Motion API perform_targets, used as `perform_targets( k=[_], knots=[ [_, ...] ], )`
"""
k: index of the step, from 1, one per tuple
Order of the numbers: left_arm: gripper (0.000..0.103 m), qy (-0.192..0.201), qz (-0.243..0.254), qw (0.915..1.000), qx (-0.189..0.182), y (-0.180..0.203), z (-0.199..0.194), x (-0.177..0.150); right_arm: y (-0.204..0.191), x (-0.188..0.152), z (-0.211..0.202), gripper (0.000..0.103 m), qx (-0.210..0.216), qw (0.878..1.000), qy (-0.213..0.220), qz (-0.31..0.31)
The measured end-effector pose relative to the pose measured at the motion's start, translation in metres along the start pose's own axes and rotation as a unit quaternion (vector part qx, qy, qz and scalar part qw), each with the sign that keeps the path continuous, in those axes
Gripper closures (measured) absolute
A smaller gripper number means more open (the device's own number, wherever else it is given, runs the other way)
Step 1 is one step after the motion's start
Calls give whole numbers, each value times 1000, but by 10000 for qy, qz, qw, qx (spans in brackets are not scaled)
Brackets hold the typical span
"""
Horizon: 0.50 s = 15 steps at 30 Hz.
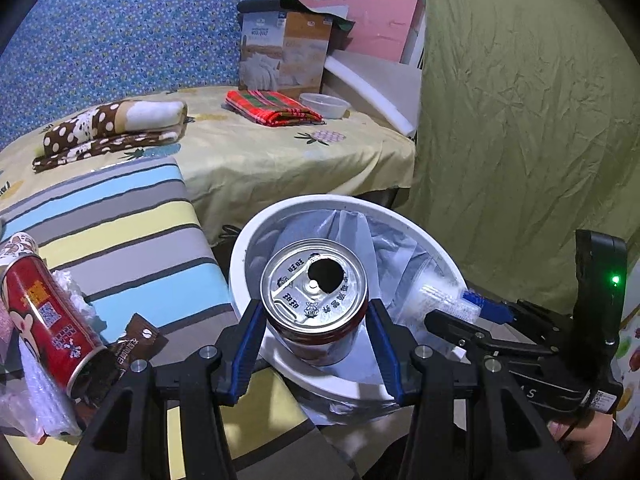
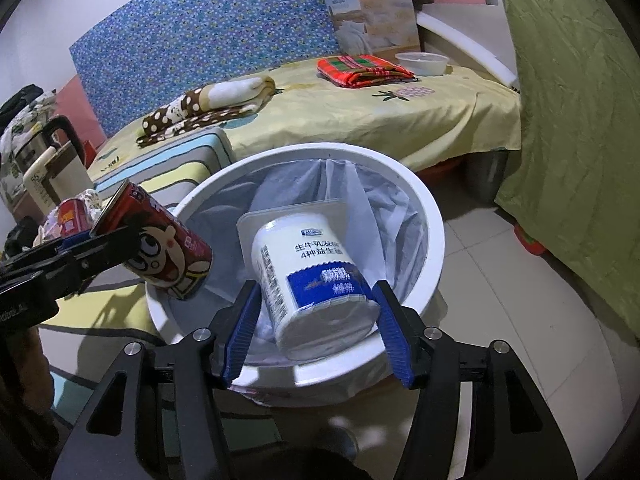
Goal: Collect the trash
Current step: 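Carry both items over the wastebasket and open both tools to drop them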
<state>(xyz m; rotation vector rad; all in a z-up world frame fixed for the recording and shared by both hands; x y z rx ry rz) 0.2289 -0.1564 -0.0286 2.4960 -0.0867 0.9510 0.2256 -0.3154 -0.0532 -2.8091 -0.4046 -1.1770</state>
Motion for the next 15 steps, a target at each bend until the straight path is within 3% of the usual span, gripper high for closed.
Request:
perform_targets(
  k=[15],
  knots=[
    [51, 14, -203, 9998, -79, -9, -10, 1, -6, 1, -14, 35, 149, 9995, 267, -6]
  ],
)
Point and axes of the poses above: each gripper's, at about its wrist camera, not at the fingertips, and z roughly the way its jaws point, y to its right, x to its top, the point moved 1 cm from there along z, roughly the way its jaws point, and after that the axes turned 15 degrees about -z, right-handed, at the moved point
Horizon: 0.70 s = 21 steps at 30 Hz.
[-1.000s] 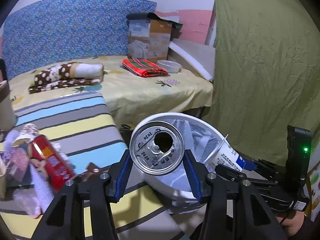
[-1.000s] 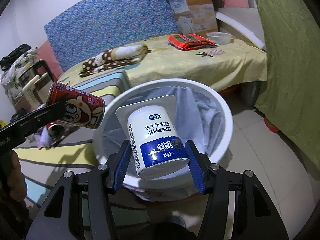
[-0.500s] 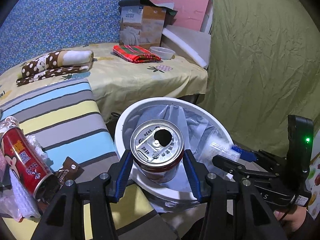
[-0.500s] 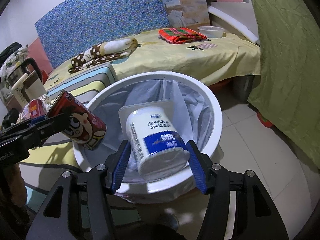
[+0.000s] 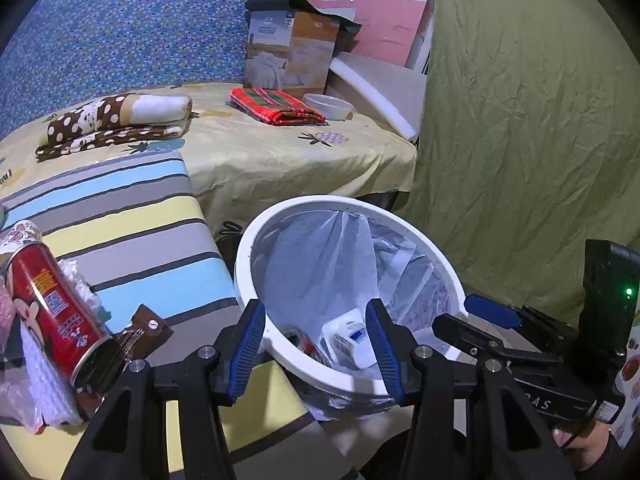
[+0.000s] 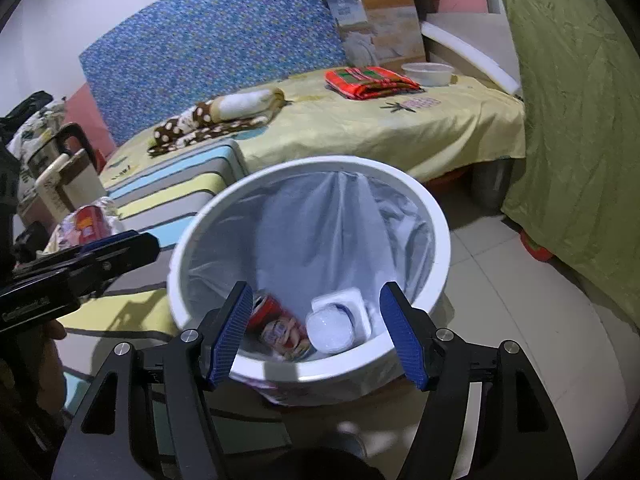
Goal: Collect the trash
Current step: 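Carry both items over the wastebasket and open both tools to drop them, then move the right tool back to the table and grasp the red cartoon can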
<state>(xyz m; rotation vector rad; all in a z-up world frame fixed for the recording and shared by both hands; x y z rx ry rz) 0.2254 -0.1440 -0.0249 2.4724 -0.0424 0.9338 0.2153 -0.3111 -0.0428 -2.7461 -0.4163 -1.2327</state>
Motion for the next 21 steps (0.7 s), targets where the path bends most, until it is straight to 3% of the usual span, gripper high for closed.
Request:
perform_targets(
  k=[7, 21],
  knots=[
    [51, 418, -43, 9988, 246, -4, -34, -11, -20, 3, -12, 35, 203, 9993, 243, -221],
    [51, 896, -373, 9901, 1017, -48, -101, -45, -72, 6, -25, 34, 924, 9928, 285, -703]
  ],
)
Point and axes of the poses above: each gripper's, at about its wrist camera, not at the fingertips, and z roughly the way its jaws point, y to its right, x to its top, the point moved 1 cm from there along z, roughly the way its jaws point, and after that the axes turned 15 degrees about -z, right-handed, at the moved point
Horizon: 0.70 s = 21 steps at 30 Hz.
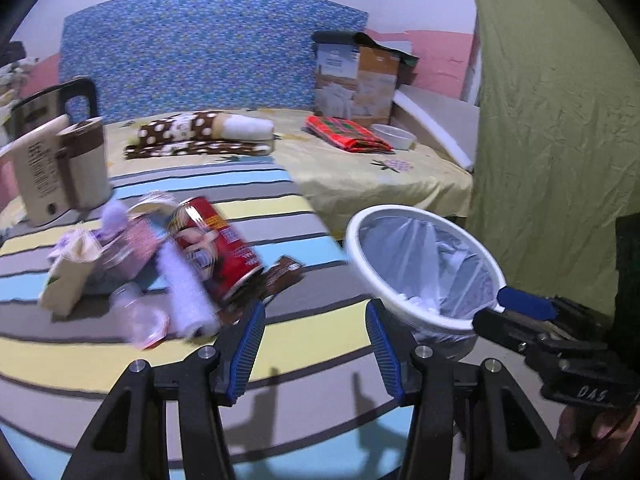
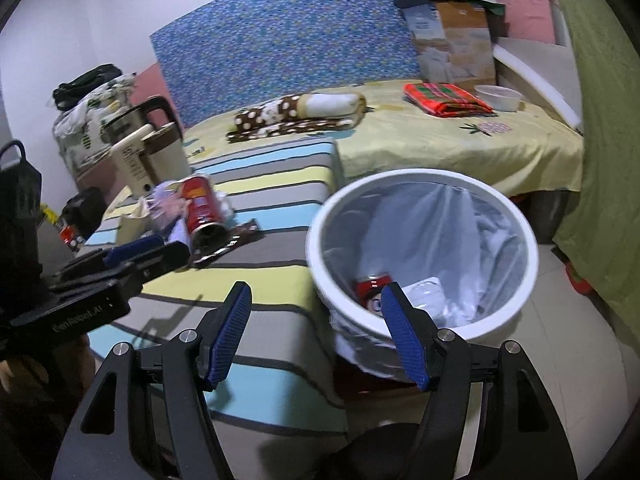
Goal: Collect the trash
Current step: 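Move the right tool back to the table and grasp the red cartoon can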
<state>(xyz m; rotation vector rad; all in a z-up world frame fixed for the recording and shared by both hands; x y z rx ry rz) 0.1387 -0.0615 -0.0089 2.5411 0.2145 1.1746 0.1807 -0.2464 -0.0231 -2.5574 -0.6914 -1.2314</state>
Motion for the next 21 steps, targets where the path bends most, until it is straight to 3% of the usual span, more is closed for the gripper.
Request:
perform_targets(
  k=[7, 11, 21],
  knots=[
    [51, 132, -206, 9995, 196, -30, -25, -6, -26, 4, 5, 35, 315, 9993, -51, -191],
    [53, 312, -242, 9978, 527, -48, -37, -5, -39, 7, 7, 36, 396, 9987, -34, -333],
    [55, 273, -494, 9953, 792, -86, -43, -2, -60, 17, 20, 44, 633, 9966, -33, -522]
  ],
)
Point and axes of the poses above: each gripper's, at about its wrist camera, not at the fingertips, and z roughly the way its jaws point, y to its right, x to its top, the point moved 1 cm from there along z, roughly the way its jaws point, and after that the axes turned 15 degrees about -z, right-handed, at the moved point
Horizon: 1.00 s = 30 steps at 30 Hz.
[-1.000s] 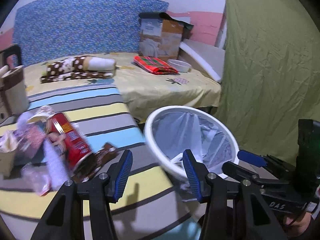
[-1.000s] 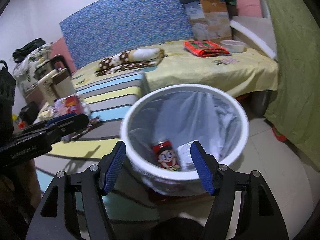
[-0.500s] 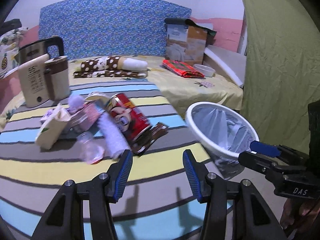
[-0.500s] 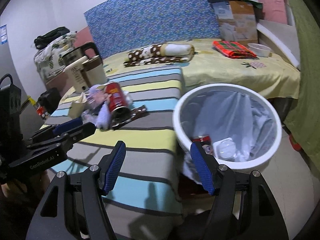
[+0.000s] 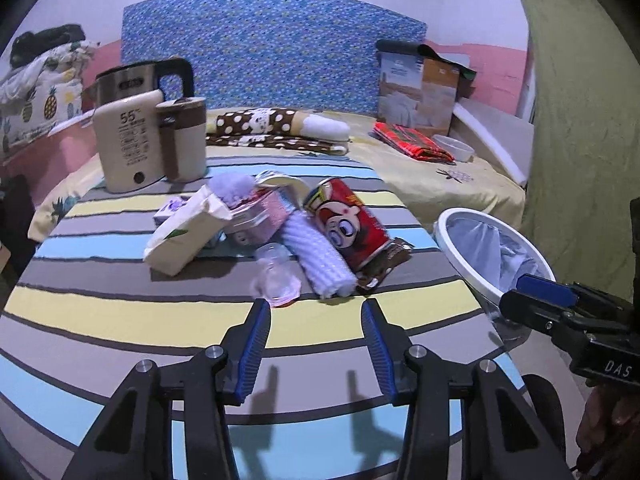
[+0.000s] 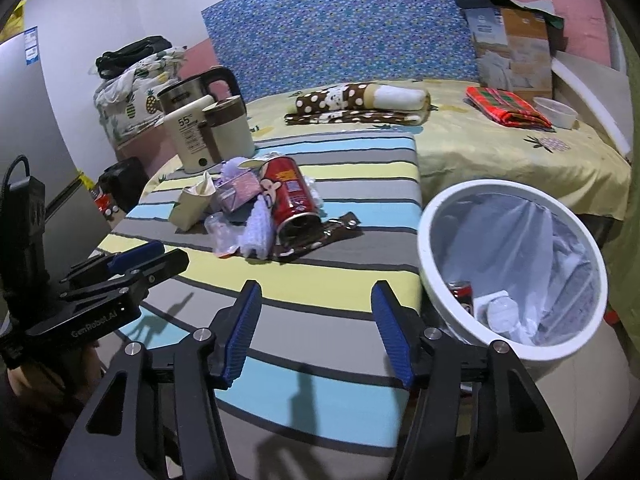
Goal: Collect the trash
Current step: 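Move the right tool back to the table and grasp the red cartoon can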
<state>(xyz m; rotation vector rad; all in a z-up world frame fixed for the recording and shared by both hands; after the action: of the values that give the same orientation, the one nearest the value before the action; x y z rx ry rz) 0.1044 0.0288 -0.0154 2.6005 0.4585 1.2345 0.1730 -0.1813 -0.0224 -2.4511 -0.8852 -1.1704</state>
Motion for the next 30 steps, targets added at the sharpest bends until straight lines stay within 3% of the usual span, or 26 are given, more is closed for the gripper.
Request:
perform_targets(
  k=[9, 21, 30],
  knots=[
    [54, -100, -400, 9991, -61, -19, 17, 12, -5, 9, 14, 44, 51, 9999, -64, -63],
    [54, -382, -630, 9973, 48, -22, 71, 29, -2, 27, 45, 44, 134, 9996, -188, -171],
    [55, -475, -780, 9958, 42, -33, 87, 33, -3, 43, 77, 44, 306, 9981, -321, -423]
  ],
)
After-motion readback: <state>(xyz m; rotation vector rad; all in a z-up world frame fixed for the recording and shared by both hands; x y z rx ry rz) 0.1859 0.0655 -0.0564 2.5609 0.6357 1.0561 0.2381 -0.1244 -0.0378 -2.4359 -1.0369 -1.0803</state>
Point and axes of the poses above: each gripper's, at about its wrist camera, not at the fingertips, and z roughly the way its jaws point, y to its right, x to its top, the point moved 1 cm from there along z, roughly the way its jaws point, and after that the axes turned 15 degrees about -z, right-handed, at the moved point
